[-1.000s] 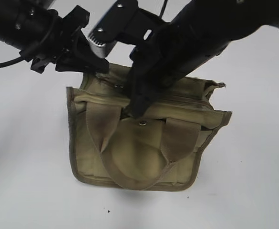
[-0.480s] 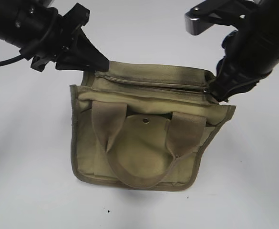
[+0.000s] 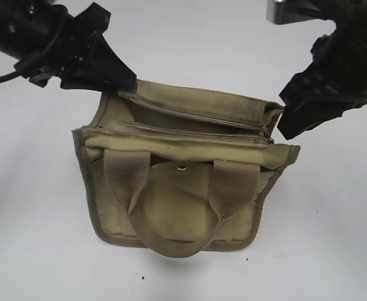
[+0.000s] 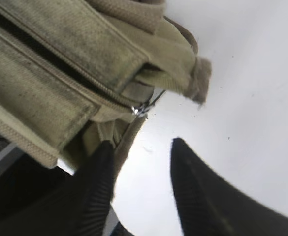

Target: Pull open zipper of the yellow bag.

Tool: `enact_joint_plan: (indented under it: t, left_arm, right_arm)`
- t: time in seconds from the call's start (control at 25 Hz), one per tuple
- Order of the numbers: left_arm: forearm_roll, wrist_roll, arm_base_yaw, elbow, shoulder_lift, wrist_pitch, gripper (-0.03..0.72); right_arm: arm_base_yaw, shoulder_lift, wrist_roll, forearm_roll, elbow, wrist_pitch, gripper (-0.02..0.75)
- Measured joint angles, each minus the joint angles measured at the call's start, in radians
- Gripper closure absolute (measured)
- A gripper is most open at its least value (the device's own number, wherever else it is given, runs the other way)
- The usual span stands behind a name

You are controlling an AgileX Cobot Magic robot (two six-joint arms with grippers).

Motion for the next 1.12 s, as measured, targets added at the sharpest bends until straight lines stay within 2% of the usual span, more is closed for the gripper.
enact_joint_plan:
  t: [0.12,0.16,0.24,0.32,0.48,0.68,0.96,1.12]
  left_arm:
    - [0.079,0.000,0.000,-0.001,-0.070,0.000,0.406]
    - [0.112,0.000,0.000,-0.002,-0.102,0.001,0.361]
    - [0.200,0.000,0.000,-0.002,-0.174,0.016,0.318]
    - [0.281,-0.006,0.000,-0.002,-0.248,0.051,0.301]
    - [0.466,-0.107,0.000,0.021,-0.440,0.119,0.293]
    - [0.647,-0.189,0.000,0.185,-0.738,0.156,0.294]
    - [0.727,-0.197,0.000,0.501,-1.229,0.189,0.292]
    - [0.741,-0.197,0.000,0.622,-1.464,0.206,0.291]
  right_arm:
    - [0.000,-0.058,0.064,0.004,0.001,0.032,0.284]
    - [0.000,-0.082,0.074,0.004,0.005,0.047,0.235]
    - [0.000,-0.133,0.092,0.006,0.029,0.064,0.190]
    - [0.000,-0.196,0.114,0.003,0.073,0.069,0.174]
    - [0.000,-0.347,0.172,-0.051,0.212,0.070,0.164]
    - [0.000,-0.580,0.219,-0.118,0.398,0.073,0.164]
    - [0.000,-0.985,0.236,-0.178,0.572,0.077,0.164]
    - [0.000,-1.202,0.244,-0.196,0.624,0.078,0.164]
